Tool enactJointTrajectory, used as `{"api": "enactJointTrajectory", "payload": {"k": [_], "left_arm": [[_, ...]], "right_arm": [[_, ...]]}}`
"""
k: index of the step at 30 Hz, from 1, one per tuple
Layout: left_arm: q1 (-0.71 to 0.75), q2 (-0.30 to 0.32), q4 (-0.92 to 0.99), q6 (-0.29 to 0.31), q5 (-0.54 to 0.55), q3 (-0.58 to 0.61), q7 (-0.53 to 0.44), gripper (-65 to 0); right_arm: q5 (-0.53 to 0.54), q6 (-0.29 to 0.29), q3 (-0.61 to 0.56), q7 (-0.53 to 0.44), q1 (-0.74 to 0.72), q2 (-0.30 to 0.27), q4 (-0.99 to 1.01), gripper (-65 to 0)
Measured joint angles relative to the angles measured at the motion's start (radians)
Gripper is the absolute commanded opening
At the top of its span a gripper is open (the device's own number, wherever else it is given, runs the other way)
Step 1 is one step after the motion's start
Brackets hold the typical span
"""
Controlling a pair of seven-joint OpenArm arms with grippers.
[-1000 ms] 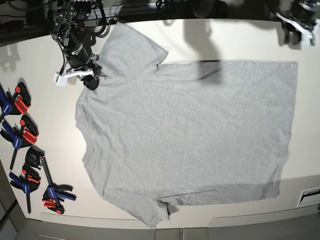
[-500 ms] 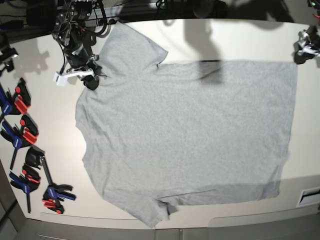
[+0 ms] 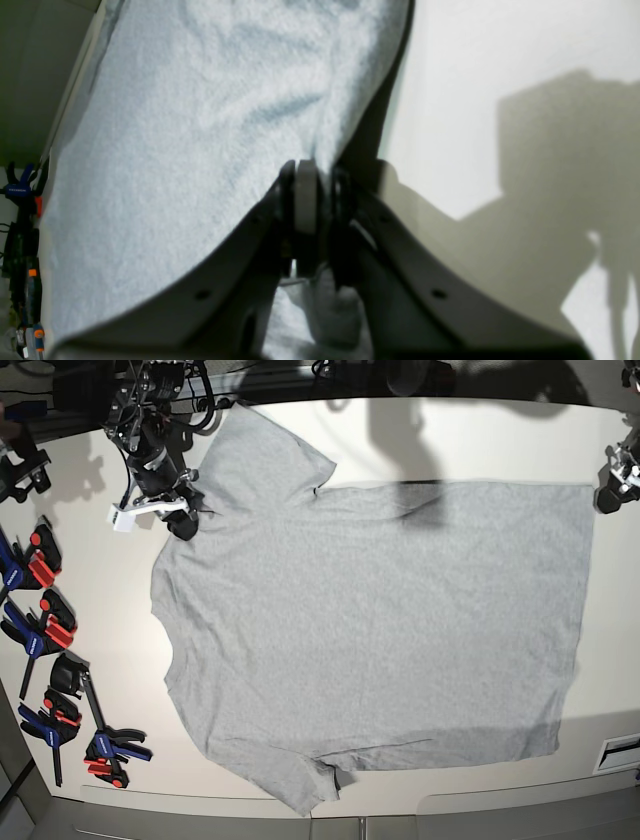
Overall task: Fold the T-shirt properly
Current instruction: 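Move the left gripper to the opposite shoulder corner and grasp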
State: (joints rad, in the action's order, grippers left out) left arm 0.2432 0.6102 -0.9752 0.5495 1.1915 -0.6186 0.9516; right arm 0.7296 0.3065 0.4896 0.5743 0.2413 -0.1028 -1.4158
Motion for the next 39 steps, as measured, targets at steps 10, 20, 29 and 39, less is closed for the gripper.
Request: {"api": "enactJointTrajectory", "payload": {"k": [10, 20, 29, 39], "left_arm": [[-0.006, 0.005, -0.006, 0.011, 0.035, 0.107, 0.006, -35.8], [-0.016, 0.019, -0.009, 0.018, 0.034, 0.154, 0.037, -35.8], [-0.073, 0.016, -0.012, 0.030, 0.014, 0.233, 0.048, -35.8], [-0.091, 0.007, -0.006, 0.019, -0.051, 0.238, 0.040, -65.0]], "right_arm": [[0.000, 0.000, 0.000, 0.000, 0.000, 0.000, 0.000, -65.0], [0.000, 0.000, 0.000, 0.000, 0.000, 0.000, 0.000, -65.0], [0.000, 0.000, 0.000, 0.002, 0.000, 0.000, 0.000, -65.0], [0.000, 0.000, 0.000, 0.003, 0.000, 0.000, 0.000, -65.0]]}}
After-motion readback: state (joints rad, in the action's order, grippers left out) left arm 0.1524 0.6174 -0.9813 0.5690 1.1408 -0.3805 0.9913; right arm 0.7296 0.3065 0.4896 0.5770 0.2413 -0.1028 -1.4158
